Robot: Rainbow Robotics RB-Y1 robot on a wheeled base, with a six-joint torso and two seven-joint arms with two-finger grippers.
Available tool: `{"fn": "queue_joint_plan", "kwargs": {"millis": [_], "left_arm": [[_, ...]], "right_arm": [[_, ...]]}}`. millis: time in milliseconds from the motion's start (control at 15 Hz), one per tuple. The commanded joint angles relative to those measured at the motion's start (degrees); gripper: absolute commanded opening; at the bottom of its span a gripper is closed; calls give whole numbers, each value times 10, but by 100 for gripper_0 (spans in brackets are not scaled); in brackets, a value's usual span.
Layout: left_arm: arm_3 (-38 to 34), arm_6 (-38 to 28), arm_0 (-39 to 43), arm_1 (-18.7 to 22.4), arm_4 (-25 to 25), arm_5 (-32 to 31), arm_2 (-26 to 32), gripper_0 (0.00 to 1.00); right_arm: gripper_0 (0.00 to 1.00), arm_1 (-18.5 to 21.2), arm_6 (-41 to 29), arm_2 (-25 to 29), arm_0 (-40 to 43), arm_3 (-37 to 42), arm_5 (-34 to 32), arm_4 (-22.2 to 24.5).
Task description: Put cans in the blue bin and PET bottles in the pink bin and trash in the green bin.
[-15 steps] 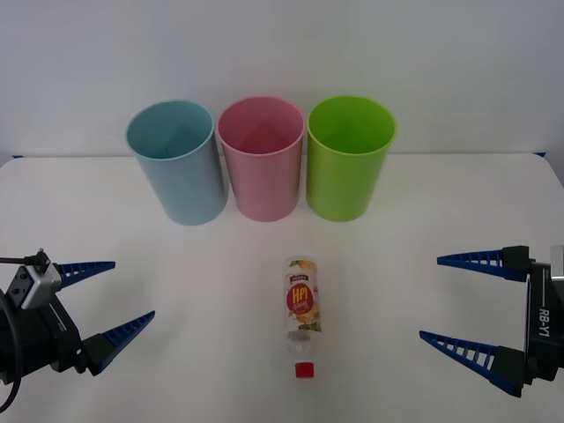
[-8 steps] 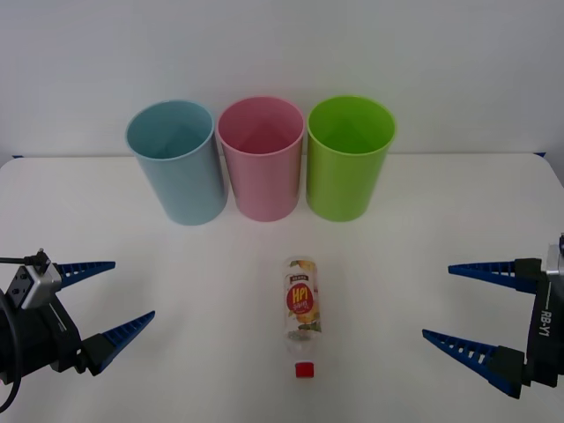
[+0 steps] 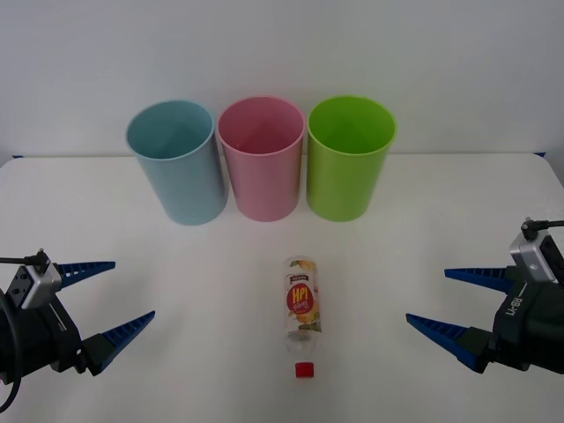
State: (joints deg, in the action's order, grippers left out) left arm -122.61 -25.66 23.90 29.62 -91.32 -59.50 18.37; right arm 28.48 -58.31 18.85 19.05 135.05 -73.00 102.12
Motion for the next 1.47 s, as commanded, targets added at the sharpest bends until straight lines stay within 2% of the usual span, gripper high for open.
{"fn": "queue_joint_plan", "kwargs": {"millis": [67, 333, 667, 800, 1467], "left_arm": [[0, 0, 0, 0, 0, 0, 0, 100], [0, 0, 0, 0, 0, 0, 0, 100], [0, 0, 0, 0, 0, 0, 0, 100], [0, 0, 0, 0, 0, 0, 0, 100], [0, 0, 0, 0, 0, 0, 0, 100]], "right_arm": [[100, 0, -73, -28, -10, -1, 2, 53], [100, -19, -149, -65, -31, -1, 1, 121], [100, -70, -150, -110, -69, -41, -1, 199], [100, -85, -150, -123, -82, -59, -1, 208], [100, -186, -151, -205, -161, -157, -9, 368]]}}
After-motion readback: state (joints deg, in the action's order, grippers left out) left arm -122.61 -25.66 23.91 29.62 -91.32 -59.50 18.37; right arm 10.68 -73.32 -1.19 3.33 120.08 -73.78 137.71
